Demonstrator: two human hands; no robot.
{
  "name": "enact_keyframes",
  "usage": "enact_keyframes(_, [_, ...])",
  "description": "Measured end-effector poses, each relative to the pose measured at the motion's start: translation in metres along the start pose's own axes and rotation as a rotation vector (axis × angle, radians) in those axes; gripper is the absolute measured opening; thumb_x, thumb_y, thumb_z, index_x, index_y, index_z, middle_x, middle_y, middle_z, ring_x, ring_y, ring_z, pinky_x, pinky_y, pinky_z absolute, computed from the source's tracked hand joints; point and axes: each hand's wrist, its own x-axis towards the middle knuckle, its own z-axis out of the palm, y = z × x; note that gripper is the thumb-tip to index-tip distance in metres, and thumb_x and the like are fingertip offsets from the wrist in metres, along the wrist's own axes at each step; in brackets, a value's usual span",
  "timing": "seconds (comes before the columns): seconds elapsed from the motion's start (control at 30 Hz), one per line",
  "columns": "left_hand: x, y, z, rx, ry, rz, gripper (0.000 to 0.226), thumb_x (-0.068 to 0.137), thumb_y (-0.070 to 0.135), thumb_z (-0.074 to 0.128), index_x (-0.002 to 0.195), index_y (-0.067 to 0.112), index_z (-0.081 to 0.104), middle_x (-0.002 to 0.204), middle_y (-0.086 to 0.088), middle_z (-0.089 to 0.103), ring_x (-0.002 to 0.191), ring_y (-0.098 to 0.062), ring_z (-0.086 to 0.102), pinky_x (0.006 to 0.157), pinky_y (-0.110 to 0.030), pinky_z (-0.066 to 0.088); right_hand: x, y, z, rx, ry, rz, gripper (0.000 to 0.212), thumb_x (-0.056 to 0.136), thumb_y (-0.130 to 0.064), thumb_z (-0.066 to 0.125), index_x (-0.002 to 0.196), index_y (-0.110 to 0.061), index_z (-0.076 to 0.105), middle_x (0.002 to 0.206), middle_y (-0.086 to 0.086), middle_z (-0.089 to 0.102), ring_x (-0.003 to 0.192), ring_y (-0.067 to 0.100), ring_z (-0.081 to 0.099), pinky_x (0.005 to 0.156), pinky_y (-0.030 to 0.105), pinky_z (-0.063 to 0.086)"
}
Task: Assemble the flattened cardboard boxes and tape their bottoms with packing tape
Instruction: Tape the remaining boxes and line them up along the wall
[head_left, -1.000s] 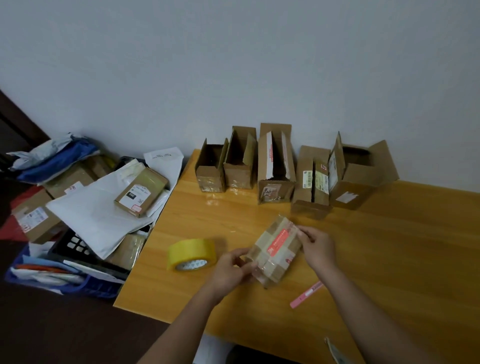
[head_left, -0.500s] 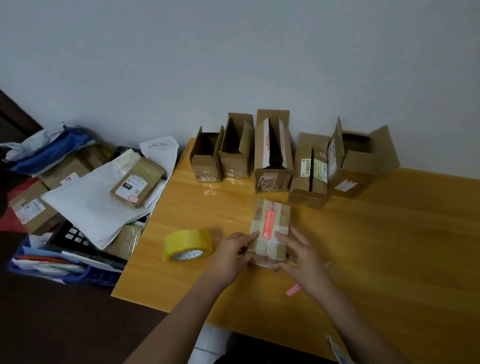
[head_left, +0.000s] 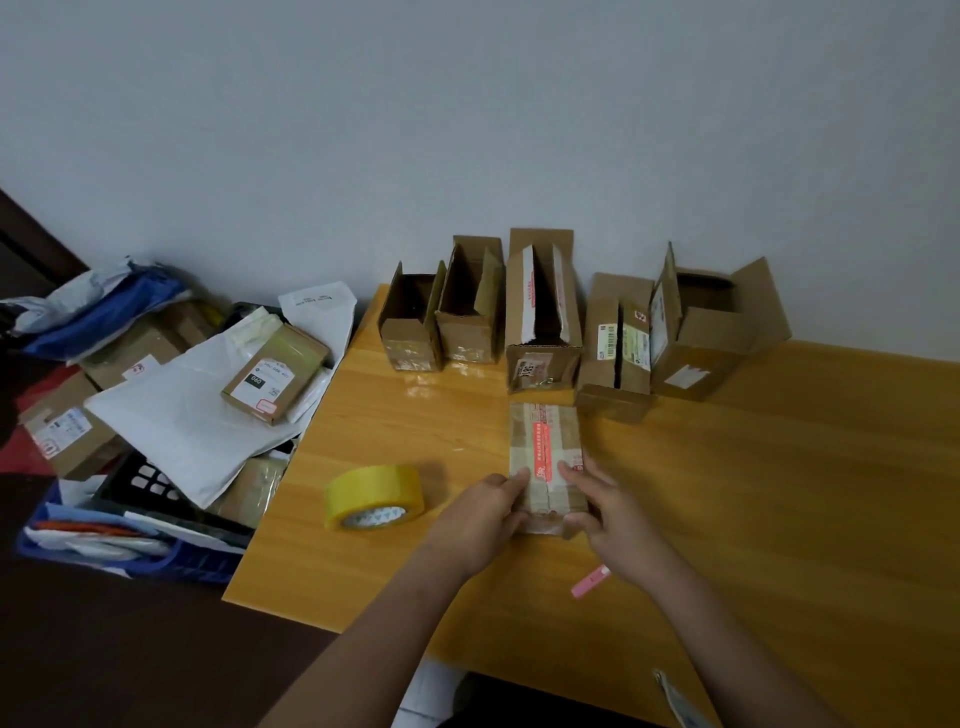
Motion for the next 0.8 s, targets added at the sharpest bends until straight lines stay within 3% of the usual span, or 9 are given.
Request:
enact_keyframes(0.1, [0.000, 0.004, -0.005, 0.098, -0.032, 0.001, 0.057, 0.102, 0.029, 0.042, 0.154, 0.018, 0.020, 0.134, -0.008, 0.050, 0.114, -0.026, 0.053, 0.088, -0.035, 0.047, 0.002, -0.008, 0.000, -0.134, 0.009, 0.030, 0.072, 0.089, 0.001, 0.063, 0.150, -0.022, 0.032, 0.161, -0.009, 0.008, 0.146, 0.014, 0.023, 0.116, 0.028, 0.026])
enact_keyframes(0.2, [-0.010, -0.014, -0.010, -0.008, -0.010, 0.001, 0.055, 0.101, 0.031, 0.045, 0.152, 0.027, 0.025, 0.139, -0.003, 0.050, 0.119, -0.022, 0.053, 0.092, -0.038, 0.049, 0.004, -0.020, -0.004, -0.299, -0.025, 0.052, 0.079, 0.087, -0.009, 0.069, 0.152, -0.027, 0.028, 0.162, -0.008, 0.004, 0.149, 0.020, 0.011, 0.119, 0.033, 0.018])
enact_keyframes(0.27, [-0.019, -0.036, -0.017, -0.116, 0.089, -0.041, 0.055, 0.099, 0.030, 0.050, 0.150, 0.029, 0.030, 0.143, 0.000, 0.047, 0.124, -0.019, 0.049, 0.097, -0.034, 0.045, 0.007, -0.031, -0.005, -0.427, -0.051, 0.032, 0.083, 0.085, -0.018, 0.072, 0.152, -0.032, 0.025, 0.162, -0.009, -0.003, 0.150, 0.022, -0.006, 0.120, 0.042, 0.007])
enact_keyframes(0.33, [-0.027, -0.065, -0.023, -0.066, 0.222, -0.146, 0.053, 0.099, 0.029, 0.051, 0.149, 0.022, 0.034, 0.143, -0.003, 0.043, 0.127, -0.021, 0.046, 0.100, -0.031, 0.041, 0.013, -0.043, 0.002, -0.476, 0.003, -0.050, 0.077, 0.087, -0.019, 0.070, 0.150, -0.032, 0.029, 0.162, -0.007, -0.005, 0.149, 0.018, -0.015, 0.122, 0.046, 0.005])
enact_keyframes(0.4, [-0.032, -0.091, -0.028, 0.039, 0.271, -0.285, 0.054, 0.099, 0.032, 0.050, 0.149, 0.017, 0.034, 0.148, -0.007, 0.039, 0.135, -0.025, 0.038, 0.111, -0.036, 0.032, 0.018, -0.056, 0.018, -0.446, 0.111, -0.193, 0.058, 0.091, -0.015, 0.064, 0.144, -0.024, 0.043, 0.163, -0.001, 0.008, 0.150, 0.017, -0.007, 0.122, 0.044, 0.012])
enact_keyframes(0.5, [-0.040, -0.116, -0.029, 0.105, 0.137, -0.421, 0.063, 0.100, 0.045, 0.044, 0.153, 0.021, 0.022, 0.156, -0.006, 0.026, 0.147, -0.025, 0.015, 0.119, -0.046, 0.010, 0.023, -0.078, 0.051, -0.333, 0.151, -0.360, 0.036, 0.095, -0.008, 0.055, 0.129, -0.016, 0.061, 0.149, 0.003, 0.042, 0.142, 0.019, 0.033, 0.116, 0.025, 0.023])
enact_keyframes(0.63, [-0.052, -0.135, -0.029, 0.098, 0.137, -0.375, 0.063, 0.088, 0.052, 0.061, 0.140, 0.025, 0.039, 0.129, -0.004, 0.044, 0.119, -0.027, 0.037, 0.106, -0.039, 0.031, 0.031, -0.089, 0.099, -0.237, -0.027, -0.326, 0.037, 0.096, -0.001, 0.045, 0.128, -0.013, 0.060, 0.135, 0.003, 0.055, 0.126, 0.014, 0.049, 0.098, 0.003, 0.021])
enact_keyframes(0.73, [-0.068, -0.157, -0.037, -0.079, 0.134, -0.361, 0.059, 0.081, 0.045, 0.072, 0.129, 0.027, 0.043, 0.118, 0.002, 0.042, 0.105, -0.022, 0.038, 0.089, -0.036, 0.038, 0.048, -0.071, 0.130, -0.188, -0.075, -0.192, 0.040, 0.097, -0.001, 0.043, 0.132, -0.015, 0.056, 0.130, 0.006, 0.056, 0.119, 0.016, 0.051, 0.088, 0.009, 0.028])
enact_keyframes(0.8, [-0.084, -0.174, -0.043, -0.180, 0.135, -0.353, 0.053, 0.081, 0.035, 0.076, 0.122, 0.027, 0.043, 0.113, 0.005, 0.042, 0.101, -0.020, 0.042, 0.083, -0.035, 0.039, 0.060, -0.057, 0.146, -0.190, -0.085, -0.096, 0.040, 0.099, -0.004, 0.042, 0.136, -0.016, 0.051, 0.135, 0.006, 0.053, 0.123, 0.018, 0.049, 0.092, 0.014, 0.030])
